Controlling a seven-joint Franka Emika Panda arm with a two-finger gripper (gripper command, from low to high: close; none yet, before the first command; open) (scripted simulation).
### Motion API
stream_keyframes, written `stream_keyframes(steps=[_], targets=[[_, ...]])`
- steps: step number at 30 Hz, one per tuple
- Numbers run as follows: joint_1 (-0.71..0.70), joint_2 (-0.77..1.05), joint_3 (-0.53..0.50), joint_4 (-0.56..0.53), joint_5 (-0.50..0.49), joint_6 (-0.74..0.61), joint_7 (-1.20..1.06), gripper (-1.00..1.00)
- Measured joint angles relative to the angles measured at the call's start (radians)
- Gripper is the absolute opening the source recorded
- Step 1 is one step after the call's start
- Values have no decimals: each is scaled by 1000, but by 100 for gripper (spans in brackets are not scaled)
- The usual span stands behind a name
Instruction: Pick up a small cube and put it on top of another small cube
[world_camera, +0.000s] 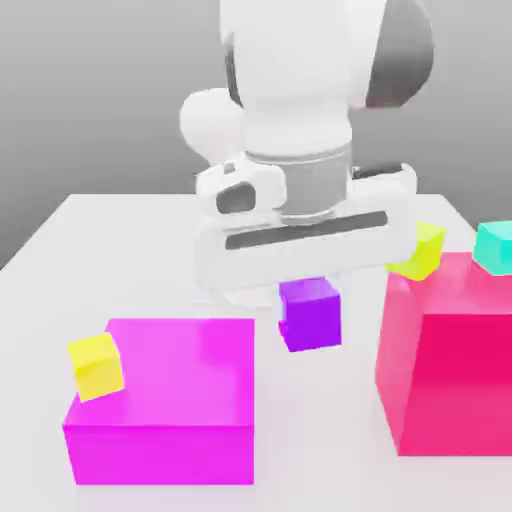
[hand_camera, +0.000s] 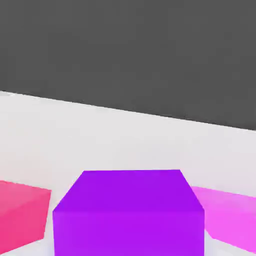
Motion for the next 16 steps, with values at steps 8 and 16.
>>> stream_keyframes(steps=[8,16], targets=[[191,-299,112,-73,-21,-237,-224,-100],[220,-294,147,-192,-14,-116,-254,100]])
